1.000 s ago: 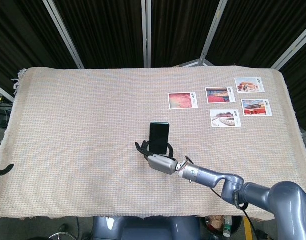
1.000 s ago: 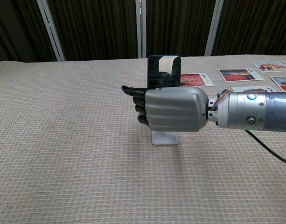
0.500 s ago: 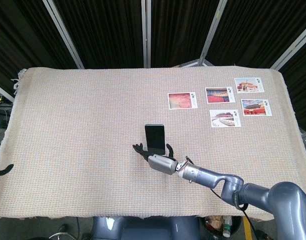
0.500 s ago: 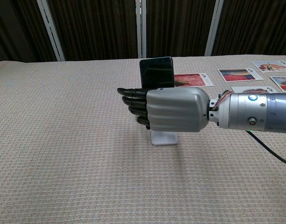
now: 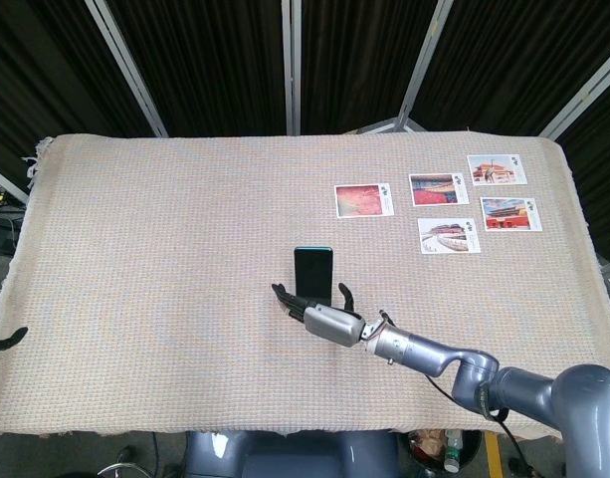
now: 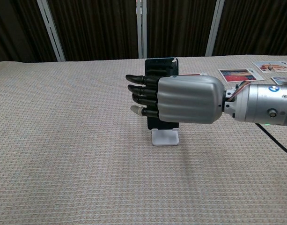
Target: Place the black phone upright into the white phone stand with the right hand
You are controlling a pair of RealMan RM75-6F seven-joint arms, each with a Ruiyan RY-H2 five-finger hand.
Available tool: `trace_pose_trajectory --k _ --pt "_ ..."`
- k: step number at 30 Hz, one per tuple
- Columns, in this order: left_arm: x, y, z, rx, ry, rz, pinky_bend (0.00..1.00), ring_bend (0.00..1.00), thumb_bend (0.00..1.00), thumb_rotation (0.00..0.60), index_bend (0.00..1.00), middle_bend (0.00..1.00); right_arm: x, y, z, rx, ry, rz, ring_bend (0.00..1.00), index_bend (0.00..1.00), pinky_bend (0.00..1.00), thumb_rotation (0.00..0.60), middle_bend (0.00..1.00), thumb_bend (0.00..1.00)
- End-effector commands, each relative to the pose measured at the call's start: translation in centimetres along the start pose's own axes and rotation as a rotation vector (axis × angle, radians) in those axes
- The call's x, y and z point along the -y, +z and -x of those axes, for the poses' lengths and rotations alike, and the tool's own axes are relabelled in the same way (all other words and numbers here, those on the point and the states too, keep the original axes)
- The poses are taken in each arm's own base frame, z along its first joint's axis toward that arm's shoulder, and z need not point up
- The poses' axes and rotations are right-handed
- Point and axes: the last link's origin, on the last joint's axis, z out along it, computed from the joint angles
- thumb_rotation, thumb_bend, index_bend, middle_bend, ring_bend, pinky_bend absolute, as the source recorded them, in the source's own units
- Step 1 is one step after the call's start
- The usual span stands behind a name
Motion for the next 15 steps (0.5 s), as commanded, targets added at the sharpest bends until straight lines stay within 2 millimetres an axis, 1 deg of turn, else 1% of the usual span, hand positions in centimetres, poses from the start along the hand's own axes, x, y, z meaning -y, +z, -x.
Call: trace_pose_trajectory --k 1,4,7,9,12,13,14,15 --pt "-0.1 -0.1 -0.1 -0.001 -0.003 0.005 0.00 0.00 0.00 0.600 0.00 0.00 -0.8 -1.6 0.1 0.007 0.006 0.023 0.04 0.08 0.00 0.600 0.11 0.08" --pt "-0.4 -0.3 -0.1 -0.001 -0.010 0.019 0.00 0.00 0.00 0.600 0.00 0.00 -2.4 -4.6 0.3 0.023 0.069 0.097 0.04 0.06 0.00 0.600 0.10 0.08" --pt "-0.6 -0.5 -0.2 0.000 -0.015 0.031 0.00 0.00 0.00 0.600 0.00 0.00 -3.4 -7.0 0.8 0.024 0.131 0.152 0.04 0.06 0.00 0.600 0.11 0.08" --pt "-0.7 -0.6 -0.2 0.000 -0.019 0.040 0.00 0.00 0.00 0.600 0.00 0.00 -4.0 -8.7 1.4 0.045 0.189 0.203 0.04 0.06 0.00 0.600 0.11 0.07" --pt "-1.0 -0.8 -0.3 -0.003 -0.028 0.057 0.00 0.00 0.00 0.600 0.00 0.00 -4.6 -12.2 2.7 0.132 0.311 0.317 0.04 0.05 0.00 0.600 0.09 0.07" --pt "-1.3 -1.0 -0.4 -0.009 -0.035 0.072 0.00 0.00 0.00 0.600 0.00 0.00 -4.5 -14.7 3.5 0.236 0.446 0.416 0.03 0.04 0.00 0.600 0.08 0.07" --pt "-1.5 -1.3 -0.5 -0.012 -0.040 0.085 0.00 0.00 0.00 0.600 0.00 0.00 -4.2 -16.7 3.7 0.314 0.570 0.499 0.02 0.04 0.00 0.600 0.07 0.07" --pt "-1.7 -1.4 -0.6 -0.014 -0.042 0.095 0.00 0.00 0.00 0.600 0.00 0.00 -4.1 -17.7 3.6 0.349 0.639 0.550 0.01 0.03 0.00 0.600 0.05 0.07"
